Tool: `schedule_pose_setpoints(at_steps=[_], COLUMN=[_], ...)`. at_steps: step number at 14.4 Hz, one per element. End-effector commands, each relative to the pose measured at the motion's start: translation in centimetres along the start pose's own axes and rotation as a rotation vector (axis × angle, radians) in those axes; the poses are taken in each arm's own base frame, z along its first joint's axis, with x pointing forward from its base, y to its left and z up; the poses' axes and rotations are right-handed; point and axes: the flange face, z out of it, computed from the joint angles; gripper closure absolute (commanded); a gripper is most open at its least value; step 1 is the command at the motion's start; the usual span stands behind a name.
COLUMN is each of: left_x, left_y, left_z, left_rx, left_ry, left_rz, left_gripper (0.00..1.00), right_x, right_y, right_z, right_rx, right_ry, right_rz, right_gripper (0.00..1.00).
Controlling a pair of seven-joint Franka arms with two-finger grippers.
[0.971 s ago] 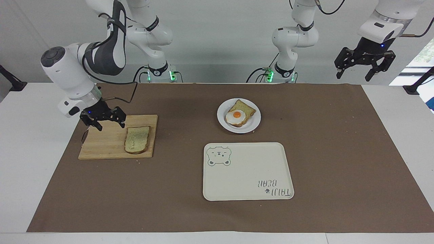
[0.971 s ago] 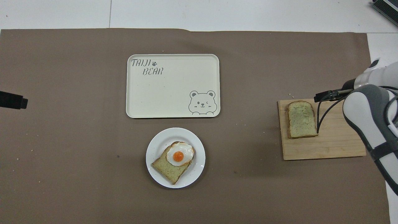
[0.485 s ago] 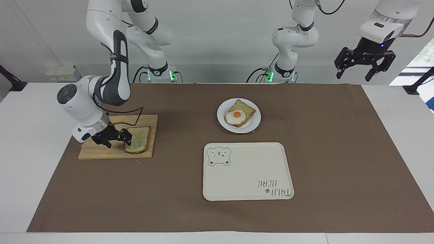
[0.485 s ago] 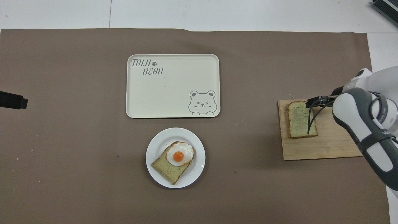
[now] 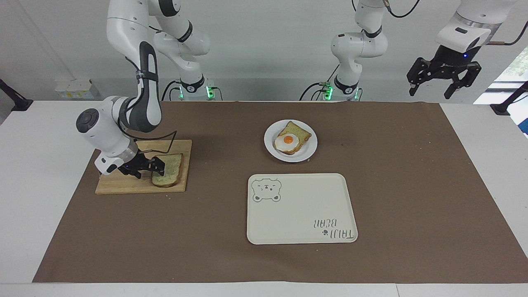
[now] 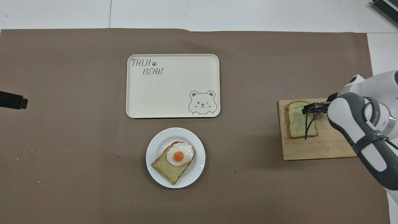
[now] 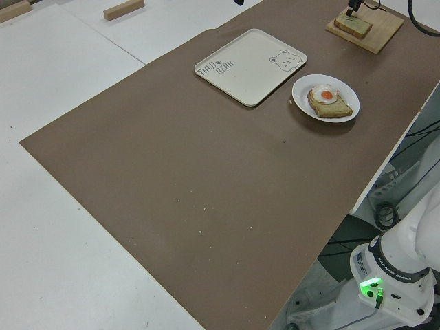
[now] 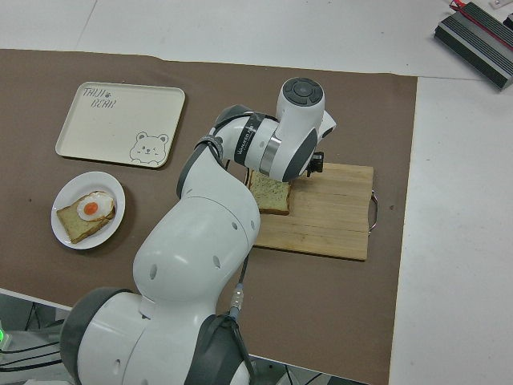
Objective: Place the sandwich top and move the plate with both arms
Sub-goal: 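Close the right gripper on the bread slice and lift it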
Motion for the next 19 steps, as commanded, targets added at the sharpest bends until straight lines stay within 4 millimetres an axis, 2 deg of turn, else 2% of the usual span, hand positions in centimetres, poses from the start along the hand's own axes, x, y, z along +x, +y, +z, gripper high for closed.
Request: schedule_pose_setpoints(at_steps=[1, 3, 5, 6, 15, 19], left_x=[-0.5, -0.5, -0.5, -0.5, -0.5, -0.5], left_y=[-0.2, -0.2, -0.2, -0.2, -0.2, -0.2], left_z=[-0.5, -0.5, -0.5, -0.5, -0.5, -0.5], left_rx=[0.006, 0.006, 0.006, 0.006, 0.006, 0.006], left_ry=[-0.003, -0.003, -0.003, -0.003, -0.003, -0.003], left_rz=[-0.011, -0.011, -0.011, -0.011, -0.011, -0.011], left_gripper=[0.00, 0.00, 0.00, 0.00, 0.00, 0.00], right_x=[-0.5, -0.5, -0.4, -0.4, -0.1, 0.3], right_y=[0.3, 0.3, 0.2, 0.2, 0.2, 0.0], right_z=[0.3, 0.3, 0.3, 0.3, 0.0, -2.3], right_rx=[0.018, 0.018, 0.019, 0.019, 0.018, 0.017], right_ry=[0.022, 0.022, 0.022, 0.022, 0.025, 0.047], right_rz=[-0.055, -0.057, -0.052, -0.046, -0.029, -0.057], right_gripper=[0.29, 0.65, 0.96, 1.00, 1.00, 1.00])
